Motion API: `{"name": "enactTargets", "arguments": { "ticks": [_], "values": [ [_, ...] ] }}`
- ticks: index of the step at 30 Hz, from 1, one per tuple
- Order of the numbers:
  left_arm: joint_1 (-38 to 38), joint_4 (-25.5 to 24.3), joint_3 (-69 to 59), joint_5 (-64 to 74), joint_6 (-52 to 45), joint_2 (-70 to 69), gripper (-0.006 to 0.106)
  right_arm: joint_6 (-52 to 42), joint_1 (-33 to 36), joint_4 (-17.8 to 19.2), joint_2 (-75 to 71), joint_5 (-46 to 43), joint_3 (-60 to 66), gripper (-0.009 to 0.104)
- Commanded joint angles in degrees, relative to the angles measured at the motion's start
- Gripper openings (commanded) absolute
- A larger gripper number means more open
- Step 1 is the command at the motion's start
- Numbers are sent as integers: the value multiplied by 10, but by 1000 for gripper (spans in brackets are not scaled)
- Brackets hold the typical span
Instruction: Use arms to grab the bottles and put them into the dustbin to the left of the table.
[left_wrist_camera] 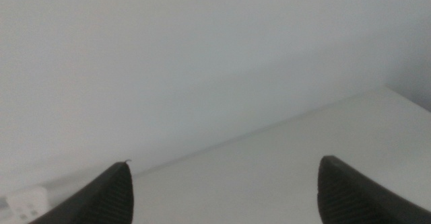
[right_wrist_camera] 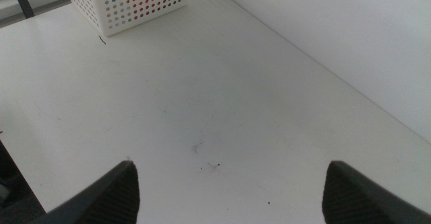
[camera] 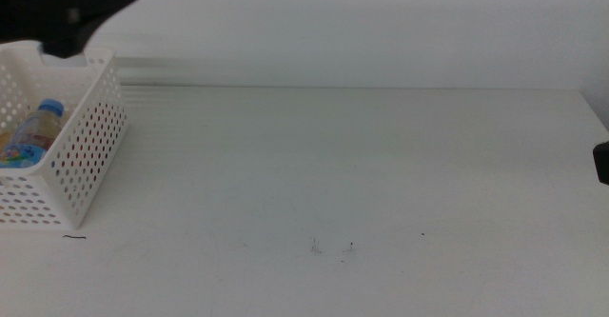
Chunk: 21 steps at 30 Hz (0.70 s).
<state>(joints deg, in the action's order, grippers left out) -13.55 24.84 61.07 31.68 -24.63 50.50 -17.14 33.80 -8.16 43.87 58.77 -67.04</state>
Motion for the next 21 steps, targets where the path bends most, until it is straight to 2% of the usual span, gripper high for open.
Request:
{"name": "enactTargets", "arguments": {
  "ticks": [1,16,21],
  "values": [
    [-3,-10,-12,-30,9,-22,94,-5,-1,2,-1,-5,-5,93],
    [-3,2,-10,-49,12,-47,94,-5,-1,2,-1,-5,-5,93],
    [-3,-93,-10,-42,112,-47,94,-5,-1,1,-1,-5,-5,93]
  ]
}}
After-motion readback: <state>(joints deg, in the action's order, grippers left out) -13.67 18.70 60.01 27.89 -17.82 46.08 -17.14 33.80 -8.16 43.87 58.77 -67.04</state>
